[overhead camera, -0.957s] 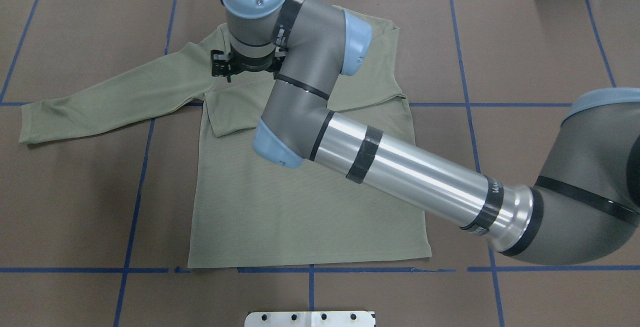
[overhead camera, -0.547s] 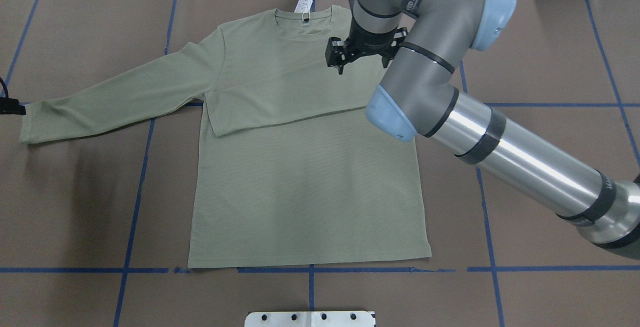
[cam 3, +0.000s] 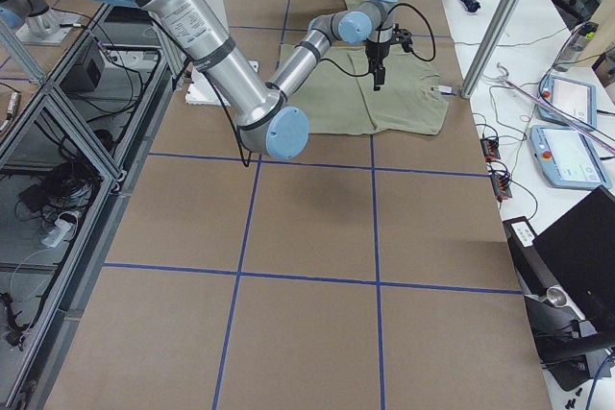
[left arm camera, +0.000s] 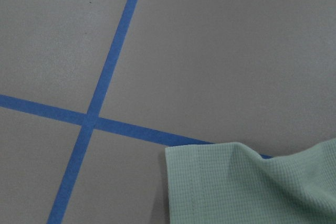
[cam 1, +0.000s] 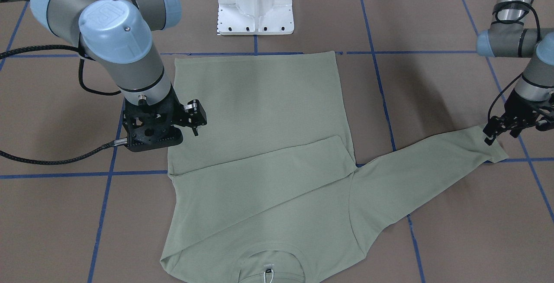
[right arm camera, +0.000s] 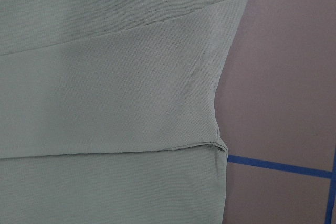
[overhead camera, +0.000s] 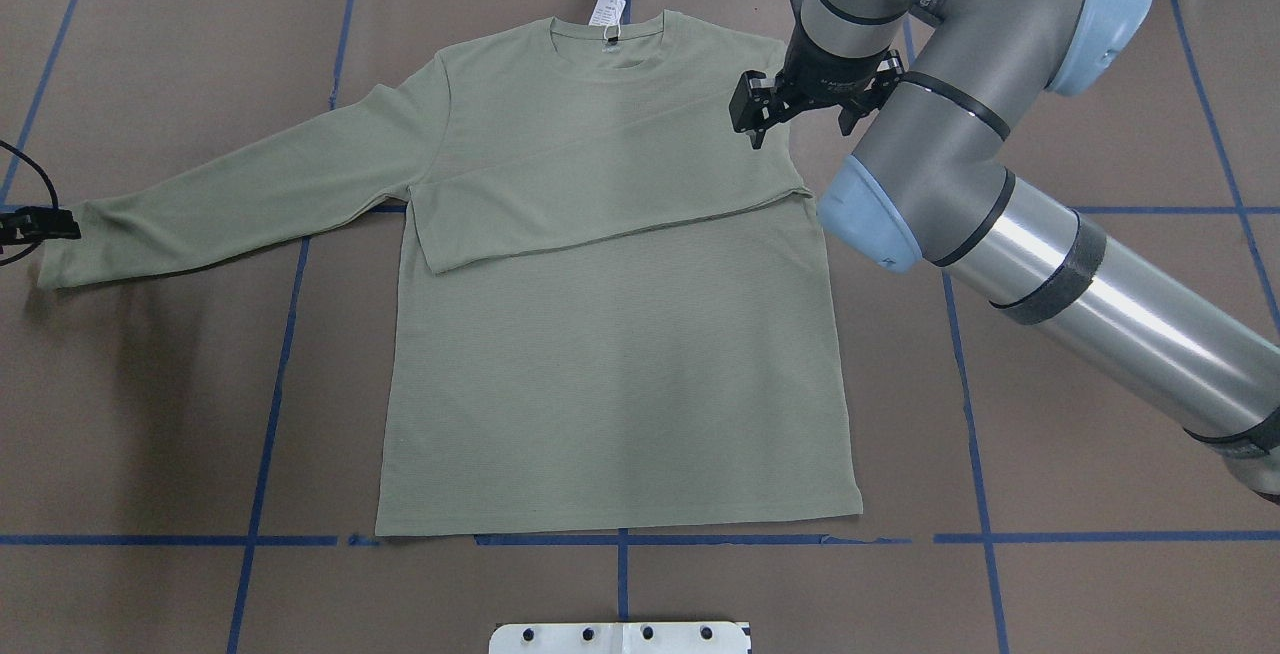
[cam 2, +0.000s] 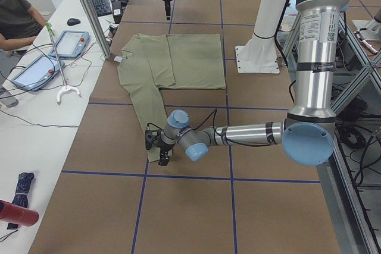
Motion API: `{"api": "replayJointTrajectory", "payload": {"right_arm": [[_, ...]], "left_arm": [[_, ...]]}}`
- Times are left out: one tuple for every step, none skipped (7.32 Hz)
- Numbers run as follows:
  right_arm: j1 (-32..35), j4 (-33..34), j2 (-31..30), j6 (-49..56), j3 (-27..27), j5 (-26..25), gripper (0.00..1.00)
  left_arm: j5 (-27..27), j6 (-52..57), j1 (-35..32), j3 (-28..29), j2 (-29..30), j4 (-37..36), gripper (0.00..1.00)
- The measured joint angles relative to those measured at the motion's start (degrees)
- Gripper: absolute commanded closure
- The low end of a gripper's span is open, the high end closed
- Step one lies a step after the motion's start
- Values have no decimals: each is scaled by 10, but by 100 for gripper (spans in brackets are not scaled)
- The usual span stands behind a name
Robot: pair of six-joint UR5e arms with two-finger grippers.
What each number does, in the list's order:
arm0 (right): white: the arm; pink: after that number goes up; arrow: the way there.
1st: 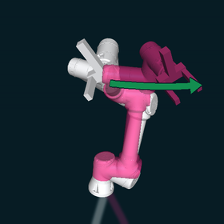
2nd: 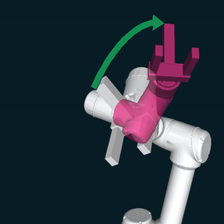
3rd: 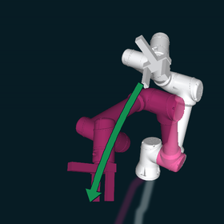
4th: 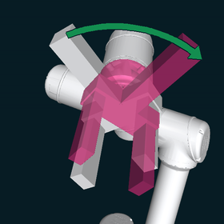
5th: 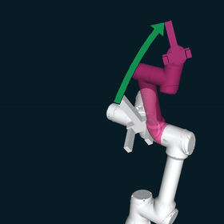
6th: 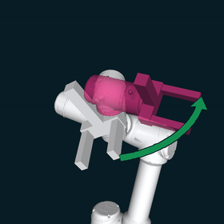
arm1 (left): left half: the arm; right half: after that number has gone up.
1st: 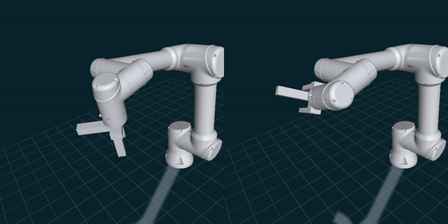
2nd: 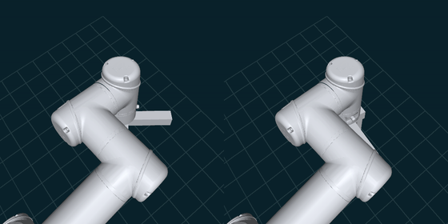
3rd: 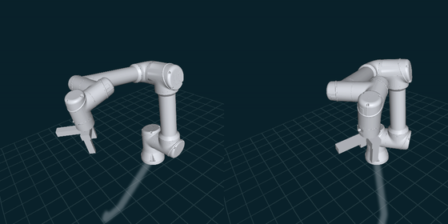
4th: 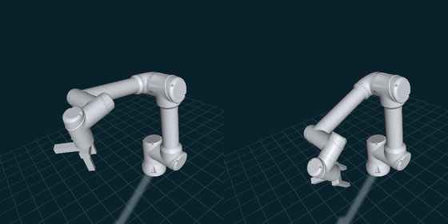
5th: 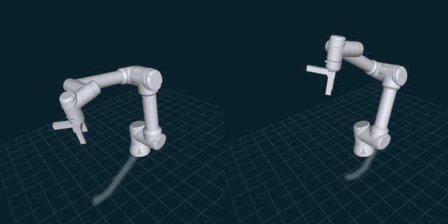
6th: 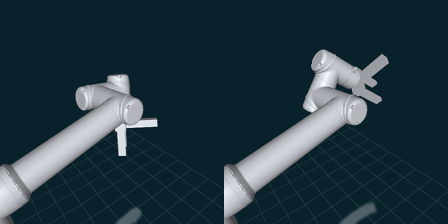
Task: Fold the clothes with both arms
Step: 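Release the sleeve and lift the right gripper while the left gripper nears the cuff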
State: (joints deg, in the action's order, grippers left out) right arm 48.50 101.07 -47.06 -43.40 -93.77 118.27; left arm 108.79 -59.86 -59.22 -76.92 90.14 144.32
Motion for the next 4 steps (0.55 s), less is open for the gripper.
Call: {"api": "replayJointTrajectory", "payload": {"right_arm": [[1,0,-4,2,-4,1,0],[2,0,-6,3,-6,1,0],[2,0,-7,3,-8,1,0],[3,0,-9,3,-12,1,0]], "left_arm": [[-1,0,1,6,5,0,6],[-1,1,3,10,8,1,6],[-2,1,5,11,8,1,6],[-2,2,7,13,8,0,6]]}}
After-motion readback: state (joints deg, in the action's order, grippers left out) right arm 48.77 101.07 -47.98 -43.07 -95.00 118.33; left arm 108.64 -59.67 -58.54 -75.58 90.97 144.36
